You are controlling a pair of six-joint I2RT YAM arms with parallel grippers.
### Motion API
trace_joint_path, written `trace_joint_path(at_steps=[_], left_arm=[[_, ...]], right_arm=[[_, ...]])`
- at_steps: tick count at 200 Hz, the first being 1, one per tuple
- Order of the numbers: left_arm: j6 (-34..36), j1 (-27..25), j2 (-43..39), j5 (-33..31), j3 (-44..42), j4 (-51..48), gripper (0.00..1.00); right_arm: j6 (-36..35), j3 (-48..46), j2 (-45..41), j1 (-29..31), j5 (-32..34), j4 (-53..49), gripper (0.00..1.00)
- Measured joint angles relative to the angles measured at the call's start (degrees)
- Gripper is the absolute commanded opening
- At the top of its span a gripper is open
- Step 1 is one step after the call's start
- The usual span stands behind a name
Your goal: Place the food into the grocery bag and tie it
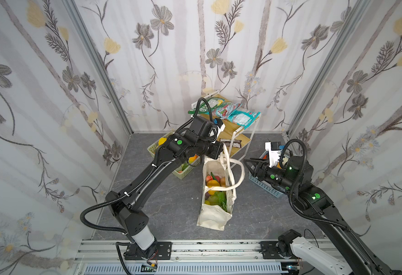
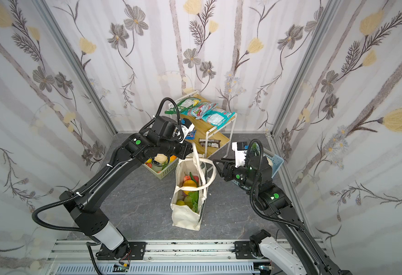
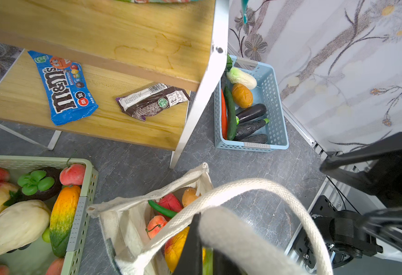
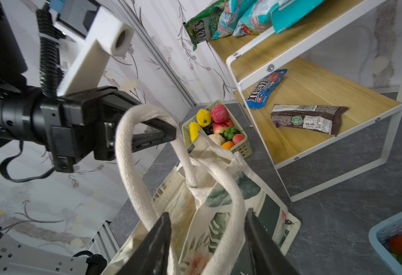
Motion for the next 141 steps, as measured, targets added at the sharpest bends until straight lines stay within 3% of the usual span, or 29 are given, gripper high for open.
trace_joint_path(at_steps=[46,81,115,141], left_arm=[[0.20,0.00,0.00,1.55,0.31,-0.02,0.01],[0.22,0.00,0.02,1.51,0.55,-0.11,0.01],[0.24,0.00,0.26,1.51,0.98,-0.24,0.01],[0.22,0.00,0.79,1.55,1.42,-0.33,0.02]], right_arm=[[-7.13,-0.98,4.70,-0.85,-2.12,0.09,0.48],[-8.26,-2.73,1.51,-3.85,-1.46,-0.44,0.49],[-8.02,-9.49,-2.69,-9.86,-2.82,-1.90,0.46],[-6.78,-16.70,-0.66,-10.38,-6.64,-0.87,0.45]])
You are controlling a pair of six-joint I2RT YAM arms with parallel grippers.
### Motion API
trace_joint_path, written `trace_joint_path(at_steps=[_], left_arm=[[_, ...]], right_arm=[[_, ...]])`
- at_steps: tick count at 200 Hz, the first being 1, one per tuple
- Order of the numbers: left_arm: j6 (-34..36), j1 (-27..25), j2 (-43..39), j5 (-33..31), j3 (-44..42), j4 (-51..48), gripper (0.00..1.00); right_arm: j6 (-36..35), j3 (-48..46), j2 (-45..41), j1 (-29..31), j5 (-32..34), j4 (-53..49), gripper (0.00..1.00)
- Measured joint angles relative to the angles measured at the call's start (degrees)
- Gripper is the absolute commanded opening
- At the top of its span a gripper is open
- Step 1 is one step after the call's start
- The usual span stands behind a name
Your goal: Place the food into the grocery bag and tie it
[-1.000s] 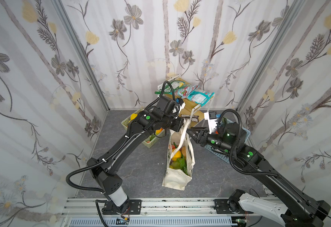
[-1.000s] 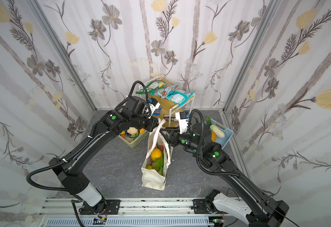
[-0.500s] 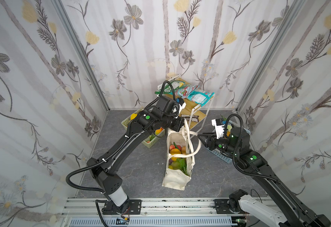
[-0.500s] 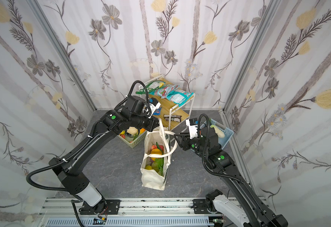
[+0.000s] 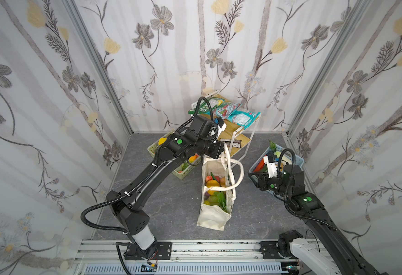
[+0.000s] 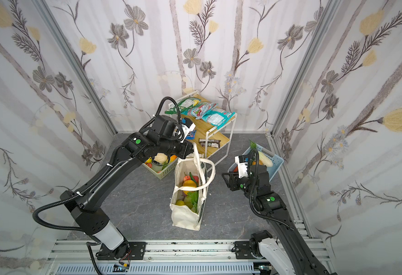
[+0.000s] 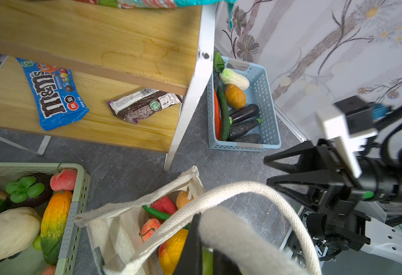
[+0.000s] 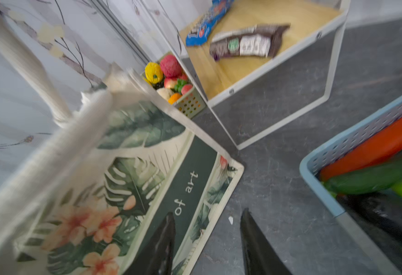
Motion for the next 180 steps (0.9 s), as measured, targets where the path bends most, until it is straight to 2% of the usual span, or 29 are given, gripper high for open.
trace_joint_path(at_steps=[23,69,140,180], left_arm=[[-0.02,0.00,0.66,0.33,0.76,-0.17,0.02],[-0.26,-0.04,1.70,1.49,2.01,-0.39,0.02],[-0.26,-0.04,2.36,1.44,3.06,-1.11,0.02],[-0.28,-0.04,3.41,1.84,5.79,-2.08,0.02]], right_arm=[[2.58,-3.39,1.66,1.16,-4.15,6.86,0.45],[7.04,-2.95,5.92,7.72,-9.66,22.73,0.45],[10.45,-1.22,2.84,9.40,-12.02,30.12,0.47],[11.26,2.25,7.34,11.76,-15.10,32.52,0.48]])
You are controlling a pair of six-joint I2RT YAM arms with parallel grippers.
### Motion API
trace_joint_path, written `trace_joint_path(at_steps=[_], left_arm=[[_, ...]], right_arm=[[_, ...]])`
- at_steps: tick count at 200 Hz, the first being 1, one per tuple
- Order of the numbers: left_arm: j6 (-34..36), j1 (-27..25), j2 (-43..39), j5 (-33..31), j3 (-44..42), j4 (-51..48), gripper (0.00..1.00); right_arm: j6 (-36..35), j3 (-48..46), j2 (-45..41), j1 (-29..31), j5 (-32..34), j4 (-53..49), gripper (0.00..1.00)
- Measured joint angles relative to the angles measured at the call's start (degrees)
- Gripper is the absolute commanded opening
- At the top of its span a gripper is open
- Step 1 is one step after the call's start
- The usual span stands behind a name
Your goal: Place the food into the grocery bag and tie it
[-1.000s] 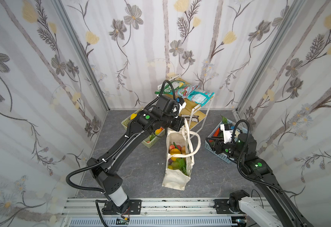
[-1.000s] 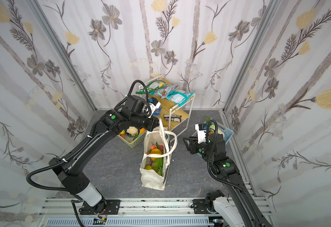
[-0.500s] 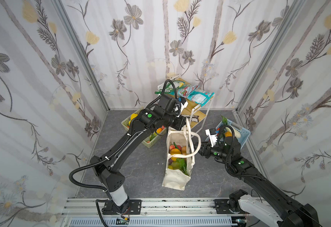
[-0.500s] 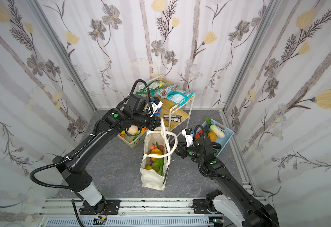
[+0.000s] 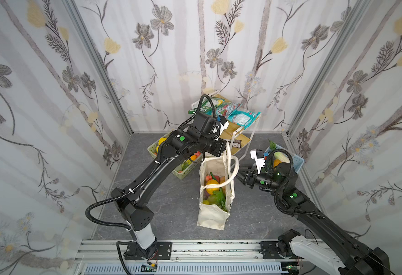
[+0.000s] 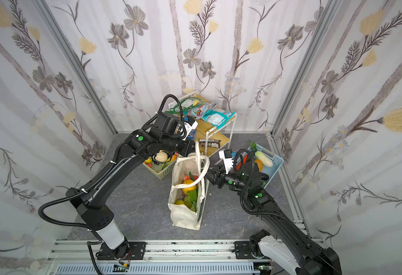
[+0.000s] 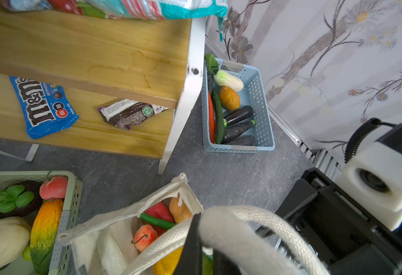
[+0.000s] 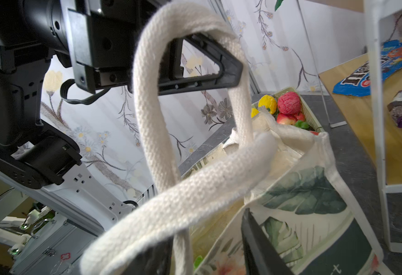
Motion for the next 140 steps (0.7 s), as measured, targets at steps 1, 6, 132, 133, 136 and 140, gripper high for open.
trace_joint_path(at_steps=[1,6,132,133,136,140], left_arm=[[0.00,0.00,0.02,0.00,0.02,0.00,0.02],[0.02,0.00,0.13,0.02,0.33,-0.20,0.02],[4.26,-0.28,-0.28,1.40,2.97,-4.28,0.01],[4.33,-0.31,-0.28,1.40,2.97,-4.31,0.01],[4.59,-0.35,-0.28,1.51,3.04,-4.39,0.01],[4.92,-0.46,-0.31,1.70,3.19,-4.52,0.01]], right_arm=[[0.00,0.07,0.07,0.07,-0.02,0.02,0.48],[0.00,0.48,0.52,0.44,-0.37,0.02,0.49],[-9.20,4.17,-1.75,-7.72,-1.33,-8.55,0.52],[-9.40,4.35,-1.62,-7.78,-1.09,-9.05,0.52],[-9.79,4.70,-1.33,-7.87,-0.72,-9.81,0.52],[-10.45,5.25,-0.79,-7.91,-0.46,-10.73,0.52]])
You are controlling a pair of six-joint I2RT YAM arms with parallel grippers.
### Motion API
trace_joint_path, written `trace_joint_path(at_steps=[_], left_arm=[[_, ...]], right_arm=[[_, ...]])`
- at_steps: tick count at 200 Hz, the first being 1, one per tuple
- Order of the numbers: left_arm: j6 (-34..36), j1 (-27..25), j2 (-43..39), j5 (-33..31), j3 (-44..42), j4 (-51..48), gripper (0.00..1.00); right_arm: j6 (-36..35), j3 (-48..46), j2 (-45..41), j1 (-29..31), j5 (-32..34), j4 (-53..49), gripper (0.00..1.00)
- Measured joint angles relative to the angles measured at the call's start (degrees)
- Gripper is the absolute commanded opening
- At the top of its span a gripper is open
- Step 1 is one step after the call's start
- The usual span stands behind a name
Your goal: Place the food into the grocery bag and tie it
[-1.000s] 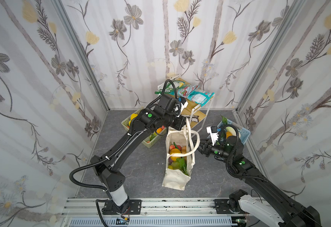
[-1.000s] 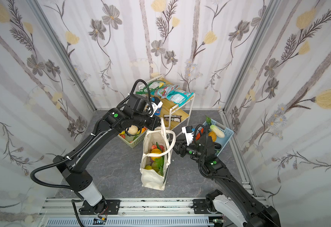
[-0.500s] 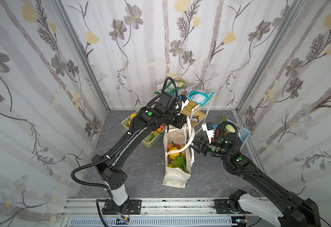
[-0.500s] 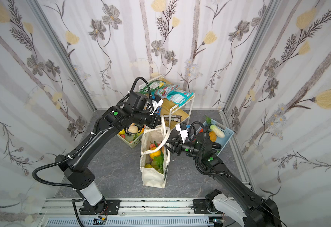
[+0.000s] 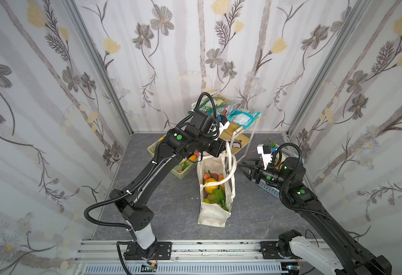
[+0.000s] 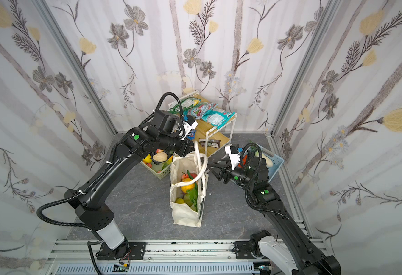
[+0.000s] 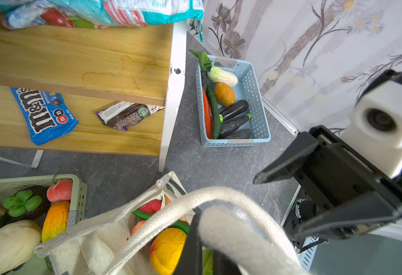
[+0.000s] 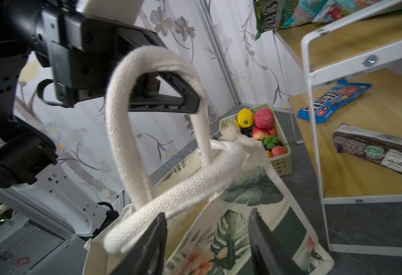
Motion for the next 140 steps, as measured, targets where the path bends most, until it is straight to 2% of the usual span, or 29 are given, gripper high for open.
trace_joint_path(at_steps=[67,113,140], left_arm=[[1.38,-0.33,0.39,1.86,2.71,-1.16,0.01],[1.29,-0.35,2.10,2.23,5.33,-2.12,0.01],[1.05,-0.35,2.78,1.66,6.32,-2.69,0.01]], right_arm=[[-6.99,0.98,6.19,0.17,-0.61,-3.91,0.52],[-8.31,0.04,6.27,3.61,-4.72,-2.80,0.52],[-6.32,-3.34,4.57,4.24,-6.73,1.38,0.52]])
